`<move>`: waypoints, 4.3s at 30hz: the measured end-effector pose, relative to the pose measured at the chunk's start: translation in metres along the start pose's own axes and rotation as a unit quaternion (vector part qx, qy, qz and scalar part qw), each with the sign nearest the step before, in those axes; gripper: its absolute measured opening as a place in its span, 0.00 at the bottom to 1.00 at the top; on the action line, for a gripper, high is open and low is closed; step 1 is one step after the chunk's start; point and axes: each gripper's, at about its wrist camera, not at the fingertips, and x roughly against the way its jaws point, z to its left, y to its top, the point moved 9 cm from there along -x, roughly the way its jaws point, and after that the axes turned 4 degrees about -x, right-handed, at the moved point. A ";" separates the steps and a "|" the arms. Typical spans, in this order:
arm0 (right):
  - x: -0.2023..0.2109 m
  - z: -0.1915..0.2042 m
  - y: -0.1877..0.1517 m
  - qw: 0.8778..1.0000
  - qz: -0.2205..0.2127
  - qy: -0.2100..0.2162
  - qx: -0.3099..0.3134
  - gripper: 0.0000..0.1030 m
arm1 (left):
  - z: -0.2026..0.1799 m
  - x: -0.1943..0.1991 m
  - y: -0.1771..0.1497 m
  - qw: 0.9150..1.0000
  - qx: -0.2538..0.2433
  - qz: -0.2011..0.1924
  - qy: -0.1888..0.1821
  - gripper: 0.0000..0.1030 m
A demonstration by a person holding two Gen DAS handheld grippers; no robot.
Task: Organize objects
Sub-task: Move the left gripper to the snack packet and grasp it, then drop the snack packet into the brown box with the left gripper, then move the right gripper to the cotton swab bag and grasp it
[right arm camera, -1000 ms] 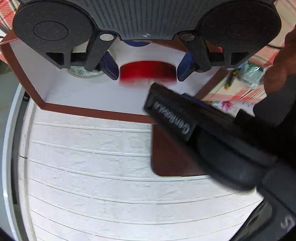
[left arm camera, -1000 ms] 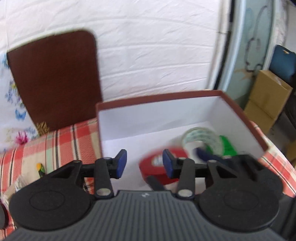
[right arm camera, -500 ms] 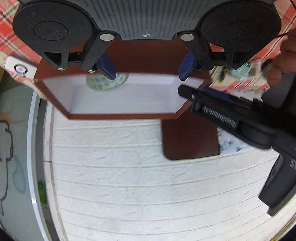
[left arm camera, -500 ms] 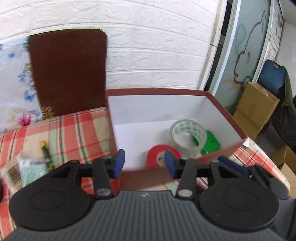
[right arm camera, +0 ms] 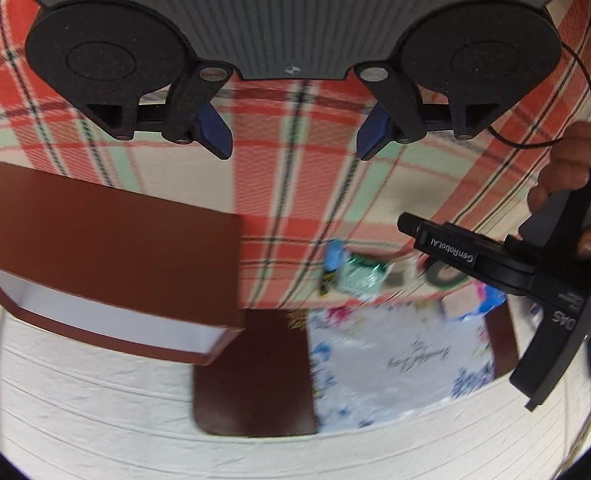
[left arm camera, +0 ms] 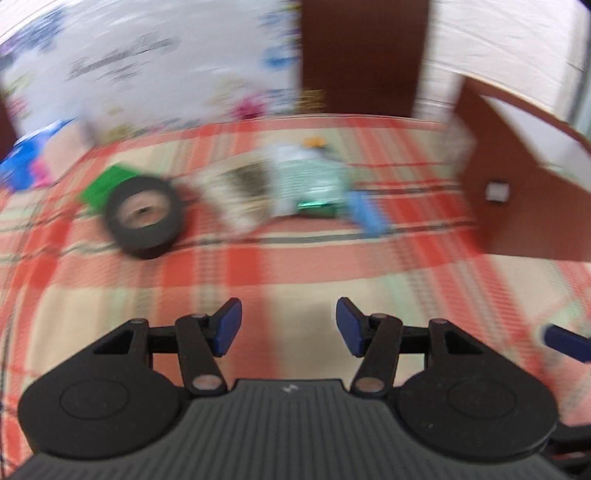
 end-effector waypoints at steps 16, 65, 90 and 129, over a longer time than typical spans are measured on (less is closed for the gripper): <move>-0.158 0.101 0.088 0.948 -0.059 -0.048 0.308 0.47 | 0.081 -0.013 -0.014 0.988 0.085 -0.124 0.034 0.81; 0.049 -0.037 0.068 0.978 -0.164 -0.101 0.076 0.41 | -0.174 0.090 0.071 0.966 -0.090 -0.089 -0.224 0.29; 0.050 -0.129 0.072 0.965 -0.195 -0.171 -0.038 0.63 | -0.204 0.043 0.117 0.972 -0.072 -0.115 -0.194 0.48; -0.163 0.097 0.089 0.994 0.069 0.077 0.032 0.11 | 0.130 0.004 -0.036 0.977 0.157 -0.139 0.033 0.69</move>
